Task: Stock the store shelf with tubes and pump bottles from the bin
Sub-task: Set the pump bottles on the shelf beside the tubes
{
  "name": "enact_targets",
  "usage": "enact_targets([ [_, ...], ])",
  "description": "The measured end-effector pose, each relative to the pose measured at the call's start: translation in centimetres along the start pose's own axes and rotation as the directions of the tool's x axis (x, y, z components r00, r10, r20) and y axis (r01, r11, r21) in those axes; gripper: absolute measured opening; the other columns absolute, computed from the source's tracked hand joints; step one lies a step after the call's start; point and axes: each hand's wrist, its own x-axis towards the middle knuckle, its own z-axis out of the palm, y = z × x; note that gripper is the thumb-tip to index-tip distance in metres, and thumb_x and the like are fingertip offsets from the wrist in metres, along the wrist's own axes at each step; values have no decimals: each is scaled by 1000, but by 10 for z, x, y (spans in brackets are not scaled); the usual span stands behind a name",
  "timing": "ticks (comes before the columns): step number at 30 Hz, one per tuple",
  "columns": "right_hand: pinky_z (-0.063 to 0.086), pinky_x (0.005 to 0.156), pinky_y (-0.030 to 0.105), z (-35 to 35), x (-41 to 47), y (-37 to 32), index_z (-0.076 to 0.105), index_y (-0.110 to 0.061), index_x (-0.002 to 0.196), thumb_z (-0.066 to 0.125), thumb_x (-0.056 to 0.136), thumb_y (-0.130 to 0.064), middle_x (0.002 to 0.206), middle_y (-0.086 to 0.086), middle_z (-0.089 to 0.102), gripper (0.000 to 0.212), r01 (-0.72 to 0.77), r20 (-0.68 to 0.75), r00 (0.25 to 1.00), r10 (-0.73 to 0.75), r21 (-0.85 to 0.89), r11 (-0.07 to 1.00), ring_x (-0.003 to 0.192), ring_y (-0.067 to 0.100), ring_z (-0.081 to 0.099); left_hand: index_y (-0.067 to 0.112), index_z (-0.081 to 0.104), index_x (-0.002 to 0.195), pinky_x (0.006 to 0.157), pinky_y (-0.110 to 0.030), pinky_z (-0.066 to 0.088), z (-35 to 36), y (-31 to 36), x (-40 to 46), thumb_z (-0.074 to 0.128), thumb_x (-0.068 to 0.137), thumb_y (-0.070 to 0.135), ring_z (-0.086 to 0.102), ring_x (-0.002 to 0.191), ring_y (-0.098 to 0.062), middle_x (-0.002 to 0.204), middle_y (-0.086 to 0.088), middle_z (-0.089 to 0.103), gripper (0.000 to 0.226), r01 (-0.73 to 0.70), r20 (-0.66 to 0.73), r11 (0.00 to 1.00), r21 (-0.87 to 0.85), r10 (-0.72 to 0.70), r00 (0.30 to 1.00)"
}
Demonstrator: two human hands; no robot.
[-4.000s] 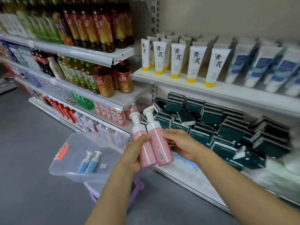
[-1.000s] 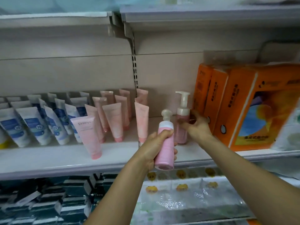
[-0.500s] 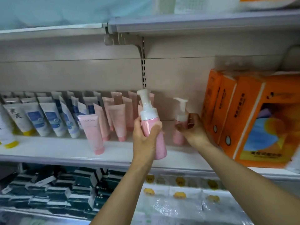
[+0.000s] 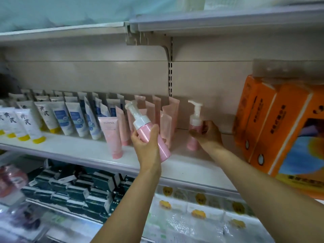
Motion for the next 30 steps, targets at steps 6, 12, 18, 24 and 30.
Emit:
enact_targets([
  [6, 50, 77, 33, 8, 14, 1, 54, -18, 106, 80, 74, -26, 100, -1, 62, 41, 15, 3, 1000, -15, 31, 999, 85, 20, 61, 19, 42, 116, 63, -19, 51, -5, -8, 5, 75, 81, 23, 63, 78, -6, 101, -2, 60, 48, -7, -44, 999, 37, 9, 999],
  [12, 51, 75, 33, 16, 32, 7, 60, -14, 112, 79, 75, -17, 101, 5, 65, 41, 36, -10, 999, -35, 87, 996, 85, 24, 61, 23, 48, 109, 79, -28, 52, -6, -13, 14, 75, 82, 25, 63, 93, -17, 108, -6, 63, 38, -64, -49, 996, 57, 66, 997],
  [18, 41, 71, 24, 21, 51, 9, 59, -11, 118, 75, 80, -16, 101, 3, 63, 41, 37, -16, 999, -36, 69, 997, 84, 19, 58, 20, 50, 112, 68, -20, 50, -6, -16, 19, 73, 83, 24, 63, 88, -14, 102, -3, 64, 37, -62, -34, 997, 38, 63, 997],
  [24, 45, 75, 28, 26, 69, 12, 58, -8, 121, 74, 81, -14, 108, 11, 66, 43, 46, 11, 999, -47, 27, 999, 87, 22, 59, 18, 51, 114, 69, -22, 51, -8, -17, 24, 73, 84, 24, 63, 88, -15, 103, -7, 65, 38, -54, -47, 998, 29, 55, 997],
  [30, 47, 79, 31, 27, 74, 12, 56, -7, 126, 73, 82, -12, 114, 14, 64, 47, 39, 28, 999, -39, 20, 999, 91, 22, 58, 18, 52, 114, 71, -23, 52, -8, -19, 24, 72, 85, 23, 63, 90, -16, 104, -6, 65, 36, -44, -44, 999, 18, 45, 998],
])
